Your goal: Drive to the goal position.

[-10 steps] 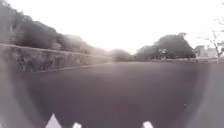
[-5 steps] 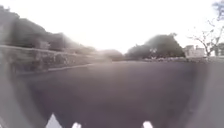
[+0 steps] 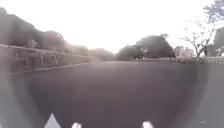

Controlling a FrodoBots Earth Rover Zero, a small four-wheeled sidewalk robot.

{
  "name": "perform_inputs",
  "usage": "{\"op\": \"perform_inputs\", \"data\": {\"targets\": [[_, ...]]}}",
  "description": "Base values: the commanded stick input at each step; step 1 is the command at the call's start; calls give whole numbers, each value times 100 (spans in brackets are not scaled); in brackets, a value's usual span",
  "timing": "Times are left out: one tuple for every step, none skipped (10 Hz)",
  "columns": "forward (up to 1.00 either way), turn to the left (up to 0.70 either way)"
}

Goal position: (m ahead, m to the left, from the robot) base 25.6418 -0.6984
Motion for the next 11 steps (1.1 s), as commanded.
{"op": "perform_inputs", "data": {"targets": [[70,0],[70,0],[70,0],[70,0],[70,0],[70,0],[70,0],[70,0],[70,0],[70,0],[70,0]]}}
